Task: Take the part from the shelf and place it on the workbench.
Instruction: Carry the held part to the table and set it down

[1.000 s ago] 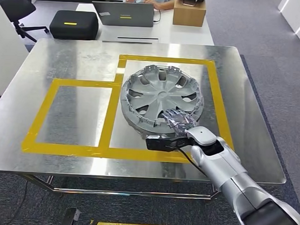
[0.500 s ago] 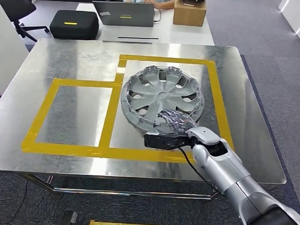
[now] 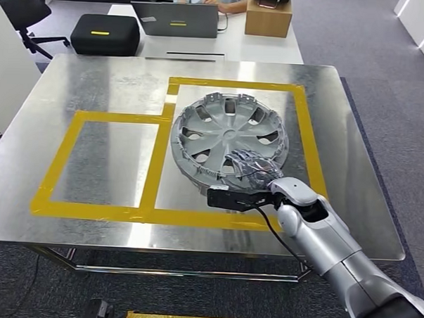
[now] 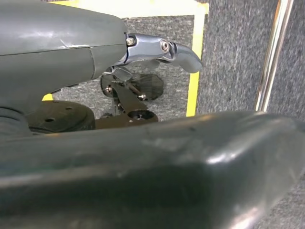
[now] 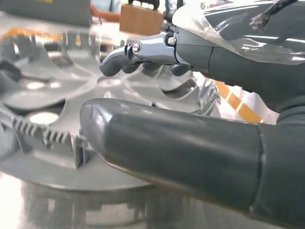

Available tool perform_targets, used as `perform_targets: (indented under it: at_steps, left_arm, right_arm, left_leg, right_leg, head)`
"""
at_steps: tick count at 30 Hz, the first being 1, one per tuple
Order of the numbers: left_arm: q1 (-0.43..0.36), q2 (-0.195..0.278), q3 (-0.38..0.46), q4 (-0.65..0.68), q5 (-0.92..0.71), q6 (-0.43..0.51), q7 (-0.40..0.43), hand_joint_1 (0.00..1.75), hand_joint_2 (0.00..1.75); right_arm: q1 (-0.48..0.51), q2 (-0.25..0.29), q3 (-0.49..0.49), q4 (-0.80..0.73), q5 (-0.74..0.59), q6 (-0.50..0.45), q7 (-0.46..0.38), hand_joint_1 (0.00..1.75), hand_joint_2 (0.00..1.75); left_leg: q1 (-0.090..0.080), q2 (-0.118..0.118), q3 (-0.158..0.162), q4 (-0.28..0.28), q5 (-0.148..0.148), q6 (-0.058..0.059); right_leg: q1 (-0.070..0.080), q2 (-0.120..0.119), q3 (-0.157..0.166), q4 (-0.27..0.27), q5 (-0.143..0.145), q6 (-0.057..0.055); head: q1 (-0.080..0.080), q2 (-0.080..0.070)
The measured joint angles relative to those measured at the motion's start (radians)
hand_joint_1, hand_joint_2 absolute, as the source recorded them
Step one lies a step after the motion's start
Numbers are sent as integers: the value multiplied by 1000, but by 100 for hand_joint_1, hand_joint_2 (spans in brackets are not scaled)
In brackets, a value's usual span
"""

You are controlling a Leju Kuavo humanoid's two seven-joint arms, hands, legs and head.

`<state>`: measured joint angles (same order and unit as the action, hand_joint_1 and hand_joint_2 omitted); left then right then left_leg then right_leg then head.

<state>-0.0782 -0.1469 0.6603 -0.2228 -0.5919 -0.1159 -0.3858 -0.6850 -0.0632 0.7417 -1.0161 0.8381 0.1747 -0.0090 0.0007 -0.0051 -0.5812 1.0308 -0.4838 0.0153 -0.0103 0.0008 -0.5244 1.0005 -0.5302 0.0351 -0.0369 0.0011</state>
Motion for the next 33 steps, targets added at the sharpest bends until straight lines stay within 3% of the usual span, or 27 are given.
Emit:
perform_targets:
  at_steps: [3,6,9,12,15,18,20,26,28,30,31,33]
  left_arm:
    - [13,0,19,0,23,13,-19,0,0]
    - [32,-2,46,0,46,33,-37,0,0]
    - [53,-4,80,0,66,58,-53,0,0]
    - [62,-8,116,0,82,69,-79,0,0]
    - [63,-11,149,0,90,70,-106,0,0]
    - [62,-15,176,0,89,73,-118,0,0]
    - [63,-17,189,0,87,77,-119,0,0]
    - [63,-18,197,0,85,80,-119,0,0]
    - [62,-19,216,0,80,87,-113,0,0]
    - [60,-21,240,0,76,100,-97,0,0]
    - [59,-22,248,0,76,107,-85,0,0]
    - [55,-26,260,0,76,118,-66,0,0]
  right_arm:
    - [86,-92,-22,-154,13,-82,20,0,0]
    - [283,-222,-123,-375,51,-213,27,0,0]
    - [565,-314,-335,-590,50,-330,-33,0,0]
    - [806,-332,-623,-753,-19,-372,-138,0,0]
    - [919,-290,-944,-838,-89,-286,-272,0,0]
    - [916,-206,-1286,-846,-75,-134,-389,0,0]
    - [889,-169,-1457,-826,-44,-82,-427,0,0]
    - [860,-151,-1568,-794,-13,-71,-439,0,0]
    - [796,-124,-1817,-642,25,-108,-415,0,0]
    - [736,-76,-2088,-443,51,-195,-329,0,0]
    - [728,-48,-2145,-381,49,-242,-270,0,0]
    - [724,15,-2198,-293,65,-310,-196,0,87]
  left_leg:
    - [0,-3,0,0,-1,1]
    - [0,-12,3,1,-6,5]
    - [-2,-17,4,1,-11,7]
    - [-3,-17,4,1,-13,9]
    - [-4,-15,5,1,-15,9]
    - [-4,-15,6,1,-16,9]
    - [-4,-15,8,0,-17,10]
    - [-4,-15,8,0,-17,10]
    - [-5,-15,9,1,-17,10]
    - [-5,-13,11,0,-18,10]
    - [-5,-12,12,0,-18,10]
    - [-3,-11,13,0,-19,9]
  right_leg:
    - [0,-4,-2,-2,-2,0]
    - [0,-13,-2,-5,-8,3]
    - [-1,-18,10,-7,-12,5]
    - [-3,-16,13,-7,-13,6]
    - [-3,-14,13,-7,-14,7]
    - [-4,-14,6,-8,-16,8]
    - [-4,-15,4,-8,-17,7]
    - [-4,-15,4,-8,-18,7]
    - [-5,-15,9,-8,-18,8]
    - [-5,-12,16,-8,-18,8]
    - [-4,-10,19,-8,-18,8]
    - [-2,-9,19,-8,-18,7]
  head:
    - [0,0]
    - [0,0]
    - [0,0]
    - [0,0]
    - [0,0]
    - [0,0]
    - [0,0]
    - [0,0]
    - [1,0]
    - [1,0]
    - [0,0]
    - [0,0]
